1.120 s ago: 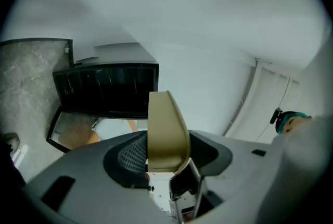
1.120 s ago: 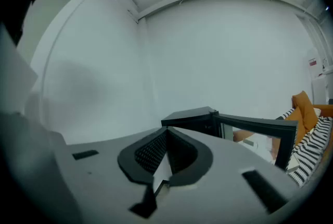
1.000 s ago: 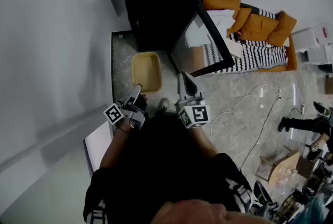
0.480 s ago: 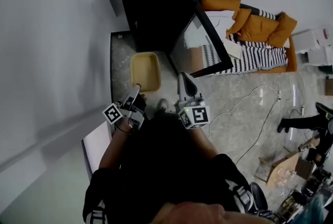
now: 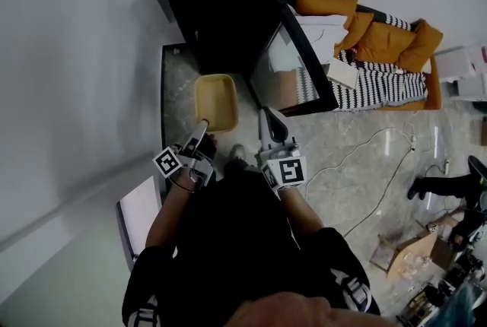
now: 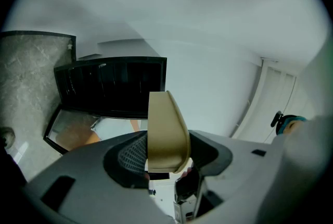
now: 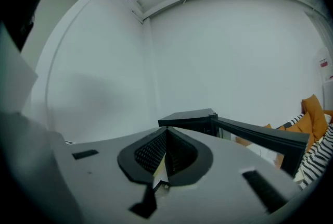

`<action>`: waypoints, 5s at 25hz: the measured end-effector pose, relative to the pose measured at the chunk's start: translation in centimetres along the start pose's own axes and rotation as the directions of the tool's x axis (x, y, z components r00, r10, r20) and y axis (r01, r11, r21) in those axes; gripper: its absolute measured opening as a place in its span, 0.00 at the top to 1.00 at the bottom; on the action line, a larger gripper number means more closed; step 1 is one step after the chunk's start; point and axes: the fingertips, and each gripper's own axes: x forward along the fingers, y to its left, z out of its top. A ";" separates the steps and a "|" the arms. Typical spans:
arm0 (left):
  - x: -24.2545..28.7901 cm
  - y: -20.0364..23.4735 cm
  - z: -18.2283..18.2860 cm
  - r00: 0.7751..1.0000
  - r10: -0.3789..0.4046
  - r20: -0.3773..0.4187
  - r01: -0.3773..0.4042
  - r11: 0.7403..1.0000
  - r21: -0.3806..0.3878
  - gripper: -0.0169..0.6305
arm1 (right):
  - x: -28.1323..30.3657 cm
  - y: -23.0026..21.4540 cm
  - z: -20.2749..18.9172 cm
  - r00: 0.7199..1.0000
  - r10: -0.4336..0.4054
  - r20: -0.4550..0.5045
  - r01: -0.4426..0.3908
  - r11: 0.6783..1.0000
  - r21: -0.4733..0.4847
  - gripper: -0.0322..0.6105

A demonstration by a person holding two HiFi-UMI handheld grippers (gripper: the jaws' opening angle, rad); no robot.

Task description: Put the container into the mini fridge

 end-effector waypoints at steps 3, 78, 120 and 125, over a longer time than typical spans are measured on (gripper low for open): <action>1.6 1.0 -0.3 1.000 0.002 0.023 -0.002 1.000 0.005 0.63 | 0.7 -1.1 -0.7 0.999 0.034 0.007 -0.034 0.999 0.013 0.95; 32.7 35.3 21.7 0.999 -0.031 0.044 0.035 0.994 -0.103 0.63 | 31.3 -12.3 -30.3 0.990 0.011 -0.141 -0.009 1.000 0.017 0.95; 36.9 37.5 24.8 0.948 0.047 0.314 -0.045 0.999 -0.015 0.64 | 29.8 -14.5 -31.0 0.993 0.005 -0.116 0.000 0.999 0.040 0.95; 37.1 37.8 24.9 0.945 0.051 0.323 -0.052 0.999 -0.005 0.64 | 30.1 -14.5 -30.4 0.997 0.019 -0.078 -0.015 0.999 0.043 0.95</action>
